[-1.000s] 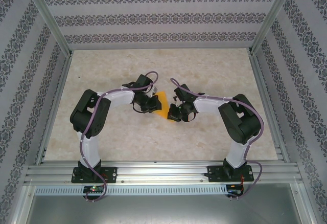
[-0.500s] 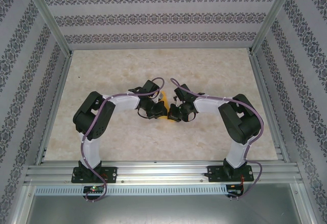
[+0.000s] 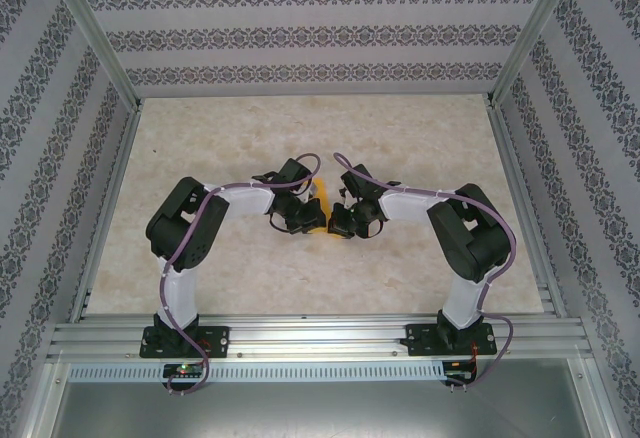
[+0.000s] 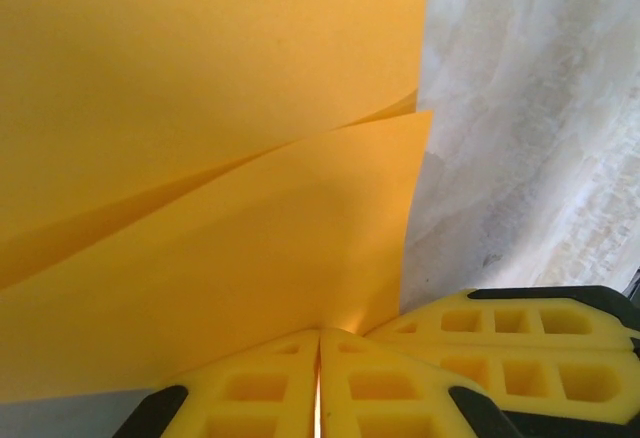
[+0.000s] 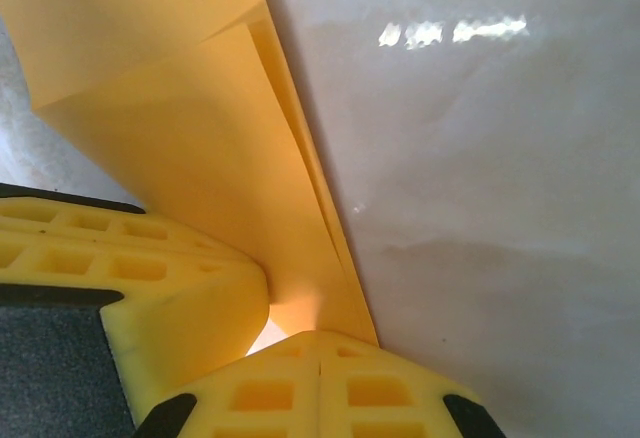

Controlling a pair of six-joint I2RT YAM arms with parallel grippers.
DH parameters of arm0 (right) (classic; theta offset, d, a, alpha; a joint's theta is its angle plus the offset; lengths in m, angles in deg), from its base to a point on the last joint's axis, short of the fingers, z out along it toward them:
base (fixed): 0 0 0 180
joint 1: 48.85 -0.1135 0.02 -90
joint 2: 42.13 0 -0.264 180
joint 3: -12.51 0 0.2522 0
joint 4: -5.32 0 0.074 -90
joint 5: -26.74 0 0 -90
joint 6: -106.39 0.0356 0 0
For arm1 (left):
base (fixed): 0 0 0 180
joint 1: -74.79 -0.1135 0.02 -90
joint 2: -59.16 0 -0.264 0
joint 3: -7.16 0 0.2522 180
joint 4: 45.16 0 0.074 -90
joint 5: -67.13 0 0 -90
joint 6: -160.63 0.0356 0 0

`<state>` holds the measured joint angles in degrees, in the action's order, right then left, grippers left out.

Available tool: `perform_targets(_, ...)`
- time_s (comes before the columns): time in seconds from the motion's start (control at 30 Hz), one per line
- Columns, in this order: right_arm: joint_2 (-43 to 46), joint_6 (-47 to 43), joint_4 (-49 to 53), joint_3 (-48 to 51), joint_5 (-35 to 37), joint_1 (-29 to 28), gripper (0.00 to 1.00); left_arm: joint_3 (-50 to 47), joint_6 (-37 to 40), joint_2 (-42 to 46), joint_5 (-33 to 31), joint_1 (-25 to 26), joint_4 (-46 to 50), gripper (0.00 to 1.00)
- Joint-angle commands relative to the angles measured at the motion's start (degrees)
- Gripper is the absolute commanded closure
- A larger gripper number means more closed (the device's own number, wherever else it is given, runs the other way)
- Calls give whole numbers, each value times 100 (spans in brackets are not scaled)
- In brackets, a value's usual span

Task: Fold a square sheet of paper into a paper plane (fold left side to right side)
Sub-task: Third fold the triangle at the center of the table.

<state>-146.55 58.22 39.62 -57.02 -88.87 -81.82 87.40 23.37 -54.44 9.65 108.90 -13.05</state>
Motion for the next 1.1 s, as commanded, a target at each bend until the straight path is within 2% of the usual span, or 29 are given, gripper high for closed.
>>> perform_targets(0.0, -201, -130, 652, 267, 443, -16, 98, -2, 54, -321, -731, -255, 110, 90)
perform_targets(0.53, -166, -166, 645, 294, 443, -16, 98, 30, 828, -36, -1052, -1378, 516, 84)
perform_targets(0.8, 9, -163, 295, 269, 278, -16, 98, 57, 817, 350, -1081, -1482, 606, 80)
perform_targets(0.9, 326, -220, 77, 187, 394, -16, 97, 90, 830, 691, -1131, -1484, 694, 75)
perform_targets(1.0, 895, -351, -305, 195, 541, -8, 94, -38, 807, 1177, -1224, -1485, 753, 64)
perform_targets(1.07, 1198, -558, -283, 91, 715, 20, 85, -215, 754, 1485, -1211, -1482, 735, 59)
